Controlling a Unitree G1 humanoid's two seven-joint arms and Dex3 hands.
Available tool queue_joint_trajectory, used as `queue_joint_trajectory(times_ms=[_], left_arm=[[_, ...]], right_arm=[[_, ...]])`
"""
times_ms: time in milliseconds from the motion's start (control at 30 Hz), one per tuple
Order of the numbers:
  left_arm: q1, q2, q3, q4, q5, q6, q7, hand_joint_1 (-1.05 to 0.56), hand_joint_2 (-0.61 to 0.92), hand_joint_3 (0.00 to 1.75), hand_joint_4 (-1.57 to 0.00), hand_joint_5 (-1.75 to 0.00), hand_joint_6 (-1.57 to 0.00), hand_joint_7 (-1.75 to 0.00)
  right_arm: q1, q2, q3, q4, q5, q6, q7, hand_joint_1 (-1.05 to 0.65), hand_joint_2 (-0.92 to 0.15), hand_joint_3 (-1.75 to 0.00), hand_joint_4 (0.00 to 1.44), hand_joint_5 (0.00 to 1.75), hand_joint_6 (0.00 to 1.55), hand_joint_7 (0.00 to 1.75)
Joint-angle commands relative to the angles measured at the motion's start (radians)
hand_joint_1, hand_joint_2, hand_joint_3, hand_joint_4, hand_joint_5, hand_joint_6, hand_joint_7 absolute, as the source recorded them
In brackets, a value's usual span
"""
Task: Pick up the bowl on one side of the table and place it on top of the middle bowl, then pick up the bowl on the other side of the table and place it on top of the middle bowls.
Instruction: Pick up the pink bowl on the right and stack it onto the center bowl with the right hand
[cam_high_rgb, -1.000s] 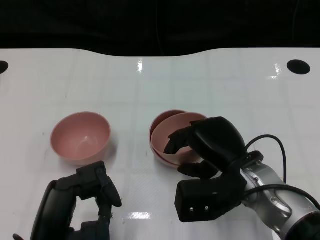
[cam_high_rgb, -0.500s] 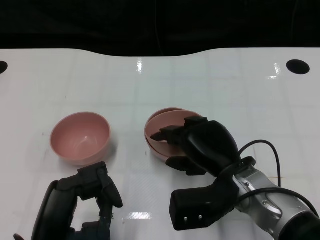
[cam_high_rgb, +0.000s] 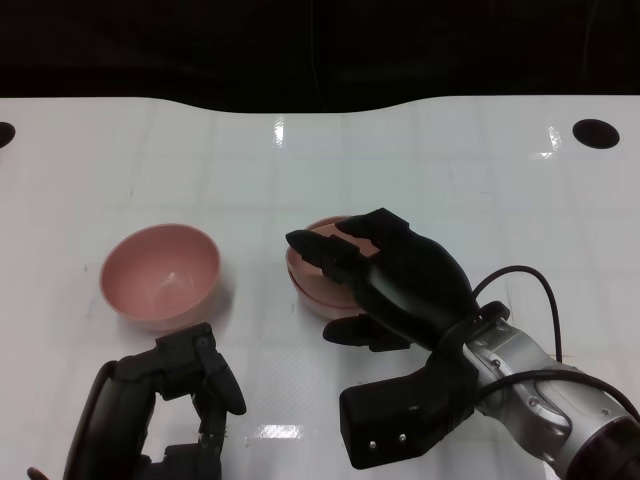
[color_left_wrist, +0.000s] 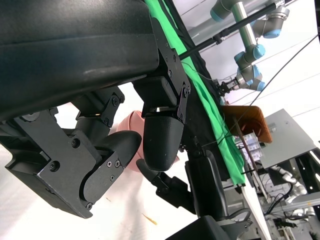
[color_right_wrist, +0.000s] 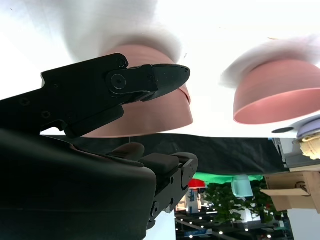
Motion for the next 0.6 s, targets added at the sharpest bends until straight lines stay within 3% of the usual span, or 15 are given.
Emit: queue_joint_trajectory(times_ms=[33, 333, 600], left_arm=[[0.005, -0.002, -0.002, -0.005, 0.008, 0.001, 0.016, -0.07, 0.25, 1.57, -0.88, -1.73, -0.87, -1.50], [-0.008, 0.011, 0.012, 0.011, 0.000, -0.007, 0.009, -0.05, 0.24, 1.58, -0.89, -1.72, -0.87, -1.49], [-0.011, 0.009, 0.012, 0.022, 0.006, -0.016, 0.014, -0.07, 0.25, 1.57, -0.90, -1.72, -0.87, -1.49]], right_arm=[[0.031, -0.040, -0.003, -0.057, -0.003, 0.017, 0.040, -0.74, -0.92, -0.30, 0.00, 0.37, 0.17, 0.00], [0.067, -0.055, 0.008, -0.105, -0.025, 0.080, 0.137, -0.76, -0.92, -0.40, 0.00, 0.25, 0.14, 0.01], [0.069, -0.058, 0.013, -0.071, -0.033, 0.091, 0.146, -0.75, -0.92, -0.39, 0.00, 0.27, 0.15, 0.01]])
